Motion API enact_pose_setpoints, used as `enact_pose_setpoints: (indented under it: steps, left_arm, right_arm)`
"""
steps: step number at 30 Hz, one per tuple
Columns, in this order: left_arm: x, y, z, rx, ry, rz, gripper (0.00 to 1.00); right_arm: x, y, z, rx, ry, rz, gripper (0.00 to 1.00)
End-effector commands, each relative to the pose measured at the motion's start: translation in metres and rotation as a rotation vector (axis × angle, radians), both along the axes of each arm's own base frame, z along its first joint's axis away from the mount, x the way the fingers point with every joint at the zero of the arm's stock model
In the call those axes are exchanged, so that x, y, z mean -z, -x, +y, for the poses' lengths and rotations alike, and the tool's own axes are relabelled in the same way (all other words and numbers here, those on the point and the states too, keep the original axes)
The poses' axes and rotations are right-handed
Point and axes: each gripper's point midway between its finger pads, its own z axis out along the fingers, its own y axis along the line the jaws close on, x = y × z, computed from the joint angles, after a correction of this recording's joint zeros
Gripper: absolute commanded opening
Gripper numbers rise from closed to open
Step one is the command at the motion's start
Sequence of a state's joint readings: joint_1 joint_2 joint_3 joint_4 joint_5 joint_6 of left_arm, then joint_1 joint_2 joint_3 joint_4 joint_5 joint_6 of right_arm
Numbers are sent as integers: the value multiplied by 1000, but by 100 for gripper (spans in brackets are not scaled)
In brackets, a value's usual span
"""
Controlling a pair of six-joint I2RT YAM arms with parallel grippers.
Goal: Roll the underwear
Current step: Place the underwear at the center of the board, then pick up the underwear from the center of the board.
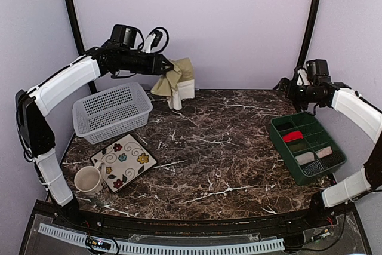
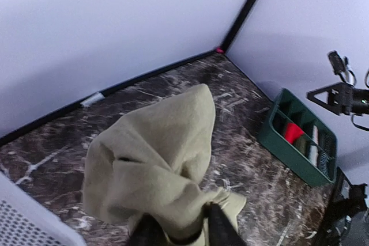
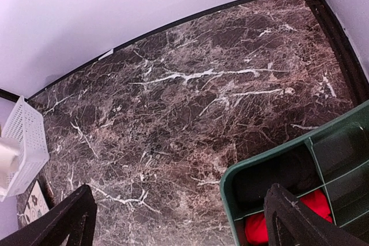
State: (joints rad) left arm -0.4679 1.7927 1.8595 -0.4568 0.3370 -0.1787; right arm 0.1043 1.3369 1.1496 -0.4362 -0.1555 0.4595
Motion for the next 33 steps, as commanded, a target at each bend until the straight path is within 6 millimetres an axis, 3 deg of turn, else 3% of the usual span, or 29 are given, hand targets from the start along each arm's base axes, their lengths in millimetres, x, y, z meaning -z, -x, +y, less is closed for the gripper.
enact_pose_setpoints:
  steps: [1, 7, 13, 18, 23, 27, 32, 33]
  left_arm:
    - [13, 35, -31, 90, 85, 89, 98]
    - [65, 46, -12, 53, -23, 136, 99]
    - [114, 81, -14, 204, -94, 154, 99]
    - [147, 97, -12, 223, -122, 211, 99]
    - [179, 109, -34, 231, -99, 278, 97]
    - [200, 114, -59, 219, -34, 358, 81]
    - [219, 109, -79, 182, 58, 439, 72]
    - [225, 108, -82, 176, 59, 456, 70]
  right_arm:
    - [-2, 11, 13, -45, -38, -22, 98]
    - [17, 32, 32, -133, -64, 21, 93]
    - [40, 56, 72, -281, -129, 85, 85]
    - [71, 76, 115, -395, -102, 175, 77]
    - [93, 85, 160, -485, -64, 214, 76]
    - [103, 78, 197, -536, -40, 217, 74]
    - [120, 68, 234, -588, -19, 249, 70]
    - [112, 62, 244, -599, -22, 228, 70]
